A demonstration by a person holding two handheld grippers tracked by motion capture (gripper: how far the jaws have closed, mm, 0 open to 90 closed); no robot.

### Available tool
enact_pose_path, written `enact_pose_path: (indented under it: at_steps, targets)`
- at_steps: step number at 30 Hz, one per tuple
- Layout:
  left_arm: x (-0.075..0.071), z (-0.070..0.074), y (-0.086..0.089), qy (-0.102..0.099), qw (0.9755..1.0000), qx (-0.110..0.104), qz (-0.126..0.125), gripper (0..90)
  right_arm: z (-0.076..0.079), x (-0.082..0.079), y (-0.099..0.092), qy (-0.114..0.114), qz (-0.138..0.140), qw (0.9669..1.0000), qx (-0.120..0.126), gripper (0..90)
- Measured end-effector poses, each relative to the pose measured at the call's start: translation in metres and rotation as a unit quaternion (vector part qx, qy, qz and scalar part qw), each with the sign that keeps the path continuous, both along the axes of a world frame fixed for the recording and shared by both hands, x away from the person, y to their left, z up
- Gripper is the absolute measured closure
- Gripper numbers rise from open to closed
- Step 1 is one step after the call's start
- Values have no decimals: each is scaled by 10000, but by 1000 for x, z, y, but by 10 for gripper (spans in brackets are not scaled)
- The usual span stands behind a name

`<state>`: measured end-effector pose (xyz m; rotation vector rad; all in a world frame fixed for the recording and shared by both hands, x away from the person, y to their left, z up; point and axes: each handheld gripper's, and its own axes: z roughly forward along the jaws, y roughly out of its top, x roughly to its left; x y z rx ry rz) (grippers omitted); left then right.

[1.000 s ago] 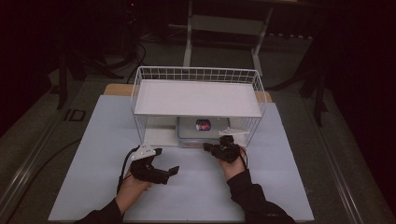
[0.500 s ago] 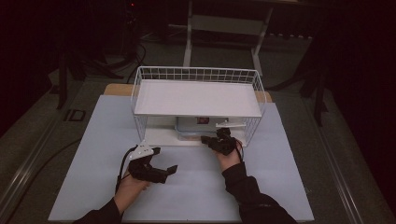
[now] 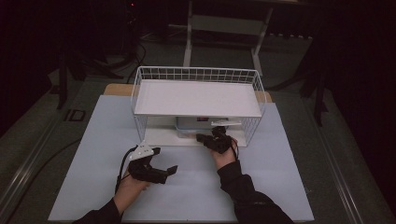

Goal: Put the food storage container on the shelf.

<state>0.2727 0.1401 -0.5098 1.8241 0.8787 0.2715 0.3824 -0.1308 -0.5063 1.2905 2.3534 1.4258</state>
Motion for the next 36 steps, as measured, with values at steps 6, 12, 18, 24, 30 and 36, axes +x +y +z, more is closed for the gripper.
enact_pose_path:
  at_steps: [6, 12, 18, 24, 30, 36]
  targets:
    - [-3, 9, -3, -23, 9999, -4, -169, 3, 9, -17, -3, -208, 185, 9996, 101, 656]
    - [-5, 13, -1, -30, 9998, -29, -210, 3, 12, -33, -13, -247, 354, 9989, 198, 345]
    - [-8, 15, 0, -25, 9997, -65, -239, 3, 11, -44, -24, -134, 559, 9975, 421, 236]
    - [-14, 20, -2, -132, 9993, -39, -340, 3, 16, -61, -33, -427, 554, 9964, 473, 203]
    - [-18, 20, -1, -112, 9990, -18, -425, 3, 20, -78, -45, -649, 588, 9951, 468, 199]
    - [-22, 19, 4, -93, 9990, -44, -427, 3, 20, -92, -64, -793, 535, 9945, 431, 202]
